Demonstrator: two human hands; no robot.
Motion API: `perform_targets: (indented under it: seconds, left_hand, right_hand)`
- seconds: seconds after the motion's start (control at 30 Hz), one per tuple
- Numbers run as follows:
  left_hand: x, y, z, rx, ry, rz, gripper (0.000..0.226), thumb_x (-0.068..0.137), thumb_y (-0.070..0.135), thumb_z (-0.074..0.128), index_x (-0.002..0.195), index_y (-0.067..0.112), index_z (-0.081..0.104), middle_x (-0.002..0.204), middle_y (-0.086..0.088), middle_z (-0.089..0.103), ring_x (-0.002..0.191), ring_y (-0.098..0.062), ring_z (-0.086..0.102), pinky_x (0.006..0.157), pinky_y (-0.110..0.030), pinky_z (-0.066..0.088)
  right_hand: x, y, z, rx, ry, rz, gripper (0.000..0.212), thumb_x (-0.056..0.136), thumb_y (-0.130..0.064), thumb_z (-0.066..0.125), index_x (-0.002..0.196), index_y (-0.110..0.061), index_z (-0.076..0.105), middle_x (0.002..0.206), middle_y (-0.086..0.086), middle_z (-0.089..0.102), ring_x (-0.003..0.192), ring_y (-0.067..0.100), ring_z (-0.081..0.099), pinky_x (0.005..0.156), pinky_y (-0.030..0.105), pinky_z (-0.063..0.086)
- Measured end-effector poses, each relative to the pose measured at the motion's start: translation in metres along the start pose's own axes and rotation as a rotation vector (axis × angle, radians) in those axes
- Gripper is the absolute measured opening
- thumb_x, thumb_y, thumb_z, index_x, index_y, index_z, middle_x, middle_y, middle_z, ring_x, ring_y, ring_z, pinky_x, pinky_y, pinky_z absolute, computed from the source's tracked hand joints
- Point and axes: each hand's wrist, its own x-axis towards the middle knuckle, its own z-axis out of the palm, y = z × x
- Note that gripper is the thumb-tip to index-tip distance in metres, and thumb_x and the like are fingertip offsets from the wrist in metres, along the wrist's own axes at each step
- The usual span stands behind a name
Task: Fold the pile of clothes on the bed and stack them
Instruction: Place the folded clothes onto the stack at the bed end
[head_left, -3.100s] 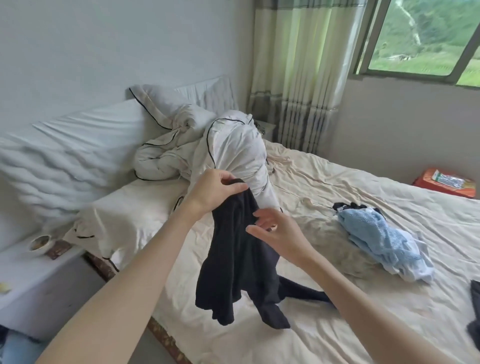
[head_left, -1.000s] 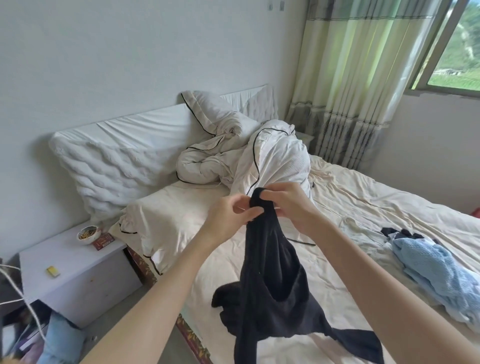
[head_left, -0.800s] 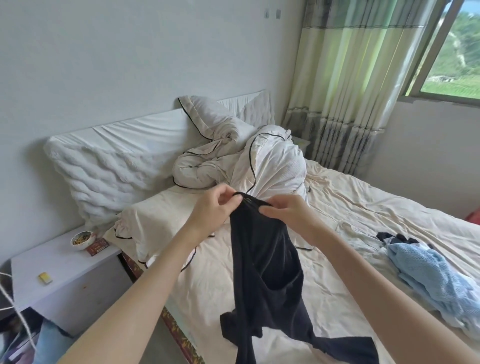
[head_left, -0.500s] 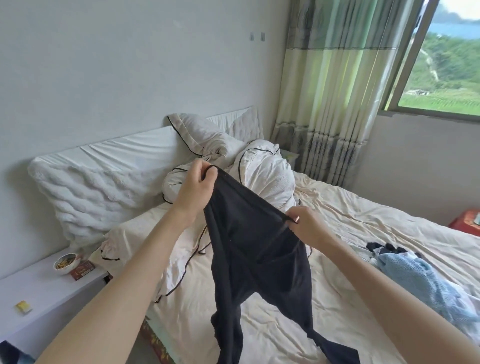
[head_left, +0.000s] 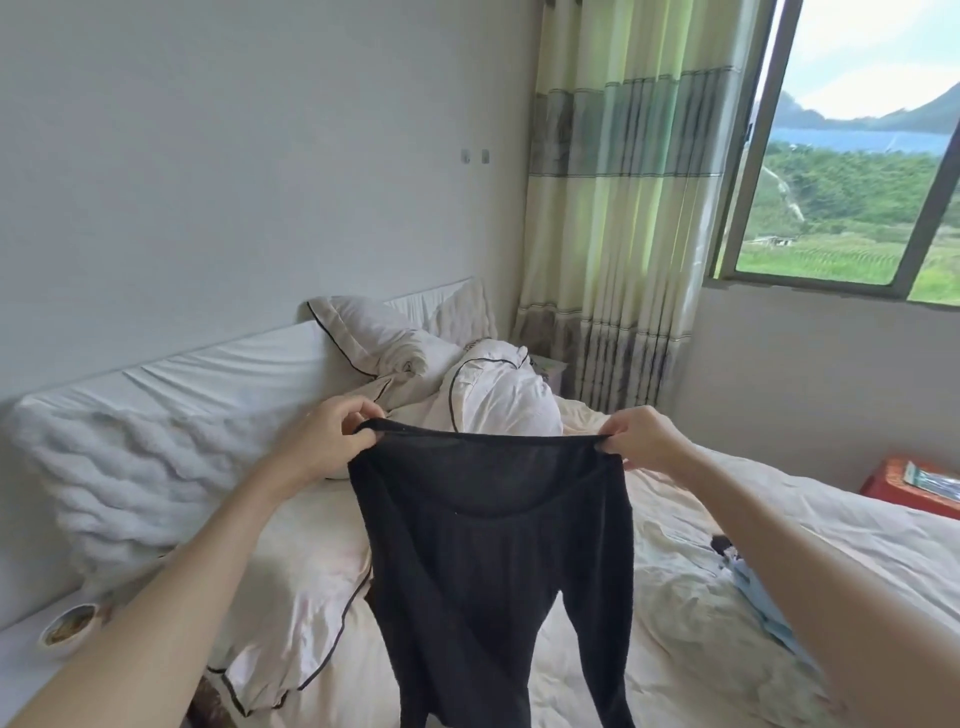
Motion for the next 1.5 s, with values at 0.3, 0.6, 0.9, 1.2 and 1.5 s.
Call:
perform_targets:
  seconds: [0.3,0.6,0.9,1.2,1.5]
  left_hand:
    - [0.041,0.054,-0.037,-0.319,0.445,0.081,0.024,0.091,0.0,0.04,0.098,0.013,0.059,0.099,-0.006,0.06,0.083,-0.015,0.051,0.075,-0.024,0.04]
    - [0.039,0.055,-0.01,-0.096,0.255,0.055,0.018,0.095,0.009,0.048,0.107,0.008,0.062,0.101,-0.007,0.063,0.097,-0.022,0.056,0.089,-0.034,0.041]
    - [0.039,0.044,-0.018,-0.726,0.1,-0.269,0.021,0.094,0.008,0.047,0.09,0.011,0.067,0.079,-0.005,0.062,0.071,-0.017,0.056,0.062,-0.028,0.044]
    - [0.027,0.023,-0.034,-0.662,-0.179,-0.19,0.01,0.089,0.011,0.058,0.099,0.013,0.061,0.081,-0.002,0.066,0.066,-0.009,0.063,0.054,-0.02,0.045]
    - [0.037,0.028,-0.038,-0.197,0.208,-0.003,0.004,0.088,0.019,0.065,0.087,0.016,0.063,0.086,-0.002,0.065,0.078,-0.015,0.059,0.067,-0.024,0.044]
  right_hand:
    - [-0.008,-0.06,-0.048,0.566,0.319,-0.174,0.009,0.086,-0.018,0.068,0.077,-0.021,0.069,0.078,0.005,0.07,0.073,0.022,0.065,0.07,0.037,0.055]
    - [-0.003,-0.048,-0.07,0.479,0.242,-0.112,0.012,0.09,-0.011,0.06,0.092,-0.001,0.068,0.081,0.007,0.068,0.076,0.017,0.065,0.065,0.027,0.055]
    - [-0.004,-0.057,-0.065,0.355,0.025,-0.111,0.04,0.089,-0.03,0.063,0.099,0.009,0.064,0.092,0.025,0.067,0.084,0.03,0.065,0.084,0.039,0.052]
    - [-0.005,-0.045,-0.086,0.626,-0.402,-0.079,0.027,0.084,0.007,0.06,0.11,0.0,0.06,0.101,0.018,0.067,0.084,0.026,0.069,0.069,0.032,0.057]
    - [0.009,-0.052,-0.068,0.336,0.33,-0.272,0.011,0.087,-0.018,0.067,0.086,-0.009,0.072,0.072,0.006,0.066,0.068,0.019,0.059,0.067,0.03,0.047]
